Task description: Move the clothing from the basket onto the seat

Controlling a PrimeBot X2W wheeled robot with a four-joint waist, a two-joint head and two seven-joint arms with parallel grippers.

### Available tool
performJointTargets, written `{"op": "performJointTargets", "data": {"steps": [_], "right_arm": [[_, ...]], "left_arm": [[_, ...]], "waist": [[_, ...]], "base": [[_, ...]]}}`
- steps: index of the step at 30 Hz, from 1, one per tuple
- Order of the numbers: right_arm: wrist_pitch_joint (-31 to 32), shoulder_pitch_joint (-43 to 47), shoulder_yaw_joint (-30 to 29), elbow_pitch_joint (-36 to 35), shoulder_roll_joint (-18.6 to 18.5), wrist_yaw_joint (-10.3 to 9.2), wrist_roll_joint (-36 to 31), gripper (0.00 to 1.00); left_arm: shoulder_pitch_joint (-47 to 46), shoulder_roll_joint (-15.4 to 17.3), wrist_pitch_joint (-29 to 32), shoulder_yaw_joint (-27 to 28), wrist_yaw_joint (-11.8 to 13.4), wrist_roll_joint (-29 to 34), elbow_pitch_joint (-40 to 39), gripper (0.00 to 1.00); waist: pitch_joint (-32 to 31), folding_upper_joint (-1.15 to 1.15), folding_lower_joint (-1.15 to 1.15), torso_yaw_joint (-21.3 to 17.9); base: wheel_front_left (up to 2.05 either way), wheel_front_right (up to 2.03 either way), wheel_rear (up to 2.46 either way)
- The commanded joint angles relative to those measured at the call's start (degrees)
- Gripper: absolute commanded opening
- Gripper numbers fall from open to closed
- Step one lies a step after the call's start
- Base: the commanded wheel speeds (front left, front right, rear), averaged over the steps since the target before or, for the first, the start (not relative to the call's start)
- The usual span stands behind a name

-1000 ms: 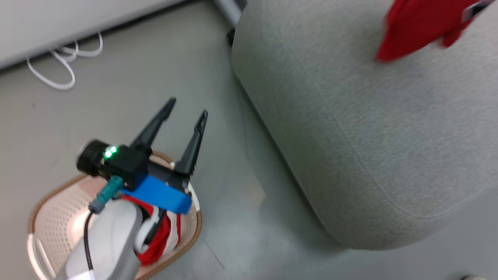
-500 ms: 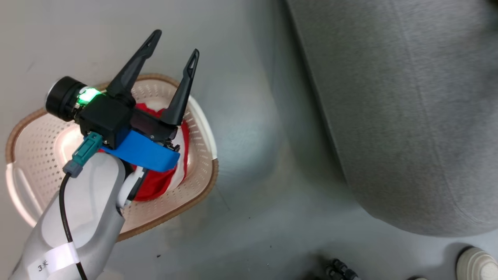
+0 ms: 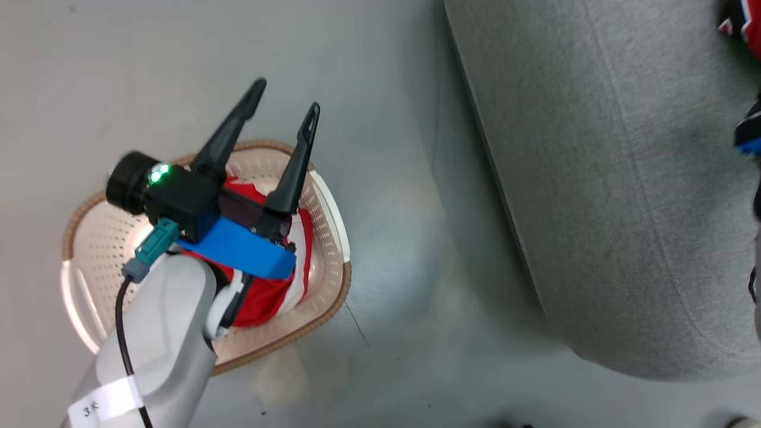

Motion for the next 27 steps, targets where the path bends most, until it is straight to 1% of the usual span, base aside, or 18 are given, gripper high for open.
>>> {"op": "performJointTargets", "data": {"steps": [1, 2, 3, 4, 6, 8, 9, 10, 11, 14, 15, 22, 27], "right_arm": [[-0.57, 2.89, 1.39, -1.20, -0.17, 0.01, -1.11, 1.00], [-0.57, 2.89, 1.39, -1.20, -0.17, 0.01, -1.11, 1.00], [-0.63, 5.84, 3.49, -2.78, 0.41, 0.01, -1.94, 1.00], [-0.63, 5.84, 3.49, -2.78, 0.41, 0.01, -1.94, 1.00], [-0.82, 10.86, 5.90, -6.36, 0.88, 0.01, -2.60, 1.00], [-0.83, 14.48, 7.43, -8.91, 1.23, 0.01, -3.31, 1.00], [-0.83, 14.48, 7.43, -8.91, 1.23, 0.01, -3.31, 1.00], [-0.77, 17.89, 8.87, -11.59, 1.48, 0.01, -4.45, 1.00], [-0.77, 17.89, 8.87, -11.59, 1.48, 0.01, -4.45, 1.00], [-0.07, 22.49, 9.87, -15.38, 2.08, 0.01, -5.89, 1.00], [0.59, 25.56, 10.10, -18.14, 2.53, 0.01, -7.60, 1.00], [4.73, 34.03, 11.46, -28.37, 7.22, 0.01, -10.29, 1.00], [7.21, 39.04, 11.65, -32.81, 9.17, 0.01, -11.02, 1.00]], "left_arm": [[1.93, -0.70, -0.17, 0.83, -0.12, -0.62, 0.53, 1.00], [1.93, -0.70, -0.17, 0.83, -0.12, -0.62, 0.53, 1.00], [4.07, -1.67, -0.17, 1.57, -0.12, -0.98, 1.13, 1.00], [4.07, -1.67, -0.17, 1.57, -0.12, -0.98, 1.13, 1.00], [7.22, -3.07, -0.17, 2.80, -0.12, -1.09, 1.89, 1.00], [9.67, -4.00, -0.17, 3.82, -0.12, -1.23, 2.52, 1.00], [9.67, -4.00, -0.17, 3.82, -0.12, -1.23, 2.52, 1.00], [11.90, -4.86, -0.17, 4.70, -0.12, -1.34, 3.15, 1.00], [11.90, -4.86, -0.17, 4.70, -0.12, -1.34, 3.15, 1.00], [14.70, -6.05, -0.17, 6.25, -0.12, -1.40, 4.03, 1.00], [16.81, -6.66, -0.17, 7.38, -0.12, -1.38, 4.66, 1.00], [22.57, -7.57, -0.17, 11.52, -0.12, -0.62, 5.16, 1.00], [25.51, -8.05, -0.17, 14.09, -0.12, -0.16, 4.98, 1.00]], "waist": [[-4.80, 0.00, -0.01, 1.12], [-4.80, 0.00, -0.01, 1.12], [-8.02, 0.00, -0.01, 1.61], [-8.02, 0.00, -0.01, 1.61], [-13.10, 0.00, -0.01, 2.66], [-16.27, 0.00, -0.01, 3.44], [-16.27, 0.00, -0.01, 3.44], [-19.47, 0.00, -0.01, 4.37], [-19.47, 0.00, -0.01, 4.37], [-23.94, 0.00, -0.01, 6.02], [-26.67, 0.00, -0.01, 7.13], [-32.69, 0.00, -0.01, 10.24], [-35.14, 0.00, -0.01, 13.12]], "base": [[0.00, 0.00, 0.00], [0.00, 0.00, 0.00], [0.00, 0.00, 0.00], [0.00, 0.00, 0.00], [0.00, 0.00, 0.00], [0.00, 0.00, 0.00], [0.00, 0.00, 0.00], [0.00, 0.00, 0.00], [0.00, 0.00, 0.00], [0.00, 0.00, 0.00], [0.00, 0.00, 0.00], [0.00, 0.00, 0.00], [0.00, 0.00, 0.00]]}}
